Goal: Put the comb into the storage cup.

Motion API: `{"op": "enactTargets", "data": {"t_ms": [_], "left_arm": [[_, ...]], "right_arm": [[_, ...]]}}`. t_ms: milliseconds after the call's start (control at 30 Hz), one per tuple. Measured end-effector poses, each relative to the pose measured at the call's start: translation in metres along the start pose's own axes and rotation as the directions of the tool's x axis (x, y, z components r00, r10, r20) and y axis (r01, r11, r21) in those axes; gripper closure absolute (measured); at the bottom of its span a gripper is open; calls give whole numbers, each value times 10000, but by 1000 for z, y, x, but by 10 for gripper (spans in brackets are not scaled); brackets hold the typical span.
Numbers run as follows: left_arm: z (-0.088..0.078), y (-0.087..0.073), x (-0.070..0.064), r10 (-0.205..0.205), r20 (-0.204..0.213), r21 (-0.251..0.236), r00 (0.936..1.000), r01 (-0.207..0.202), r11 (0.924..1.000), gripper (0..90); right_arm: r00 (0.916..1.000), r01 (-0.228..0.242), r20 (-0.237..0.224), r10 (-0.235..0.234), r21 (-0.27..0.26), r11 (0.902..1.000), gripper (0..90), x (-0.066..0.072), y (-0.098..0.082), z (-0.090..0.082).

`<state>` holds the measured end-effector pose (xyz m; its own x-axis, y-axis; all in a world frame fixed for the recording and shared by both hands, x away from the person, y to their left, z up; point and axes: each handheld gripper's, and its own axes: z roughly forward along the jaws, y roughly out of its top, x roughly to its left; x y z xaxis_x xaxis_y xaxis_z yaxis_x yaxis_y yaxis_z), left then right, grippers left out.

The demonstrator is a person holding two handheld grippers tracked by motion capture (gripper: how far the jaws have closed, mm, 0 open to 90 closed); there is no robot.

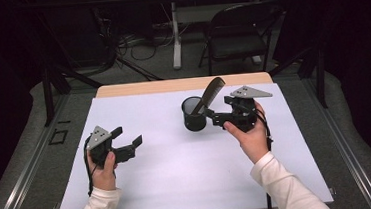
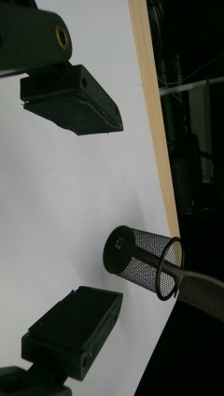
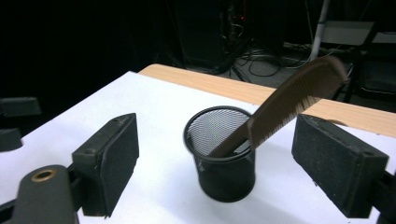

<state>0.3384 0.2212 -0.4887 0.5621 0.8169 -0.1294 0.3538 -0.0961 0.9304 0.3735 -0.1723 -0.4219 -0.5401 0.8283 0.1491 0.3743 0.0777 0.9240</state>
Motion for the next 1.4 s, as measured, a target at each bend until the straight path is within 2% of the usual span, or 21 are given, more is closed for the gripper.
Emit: {"op": "enactTargets", "data": {"t_ms": [233,533,667,833,1033,1400], "left_arm": [[0,1,-2,72,100,-6,9999,-71,10000,157],[0,1,-5,165,257,31,9995,-166,9999,157],[0,1,-5,207,292,61,9994,-209,9998,157],[0,1,-6,216,342,37,9992,-217,9998,157],[0,1,-7,258,359,29,9990,-259,9997,157],[0,1,-8,358,390,15,9986,-359,9994,157]], "right_arm": [[9984,307,-477,-304,58,9995,118,14,-9,-5],[9946,824,-637,-823,-2,9966,58,27,-26,-9],[9917,937,-871,-944,-123,9955,13,34,-35,-12],[9869,1386,-804,-1399,-219,9901,0,42,-49,-15],[9846,1443,-979,-1448,-114,9895,0,49,-64,-16],[9838,1352,-1171,-1357,-127,9907,0,52,-84,-19]]}}
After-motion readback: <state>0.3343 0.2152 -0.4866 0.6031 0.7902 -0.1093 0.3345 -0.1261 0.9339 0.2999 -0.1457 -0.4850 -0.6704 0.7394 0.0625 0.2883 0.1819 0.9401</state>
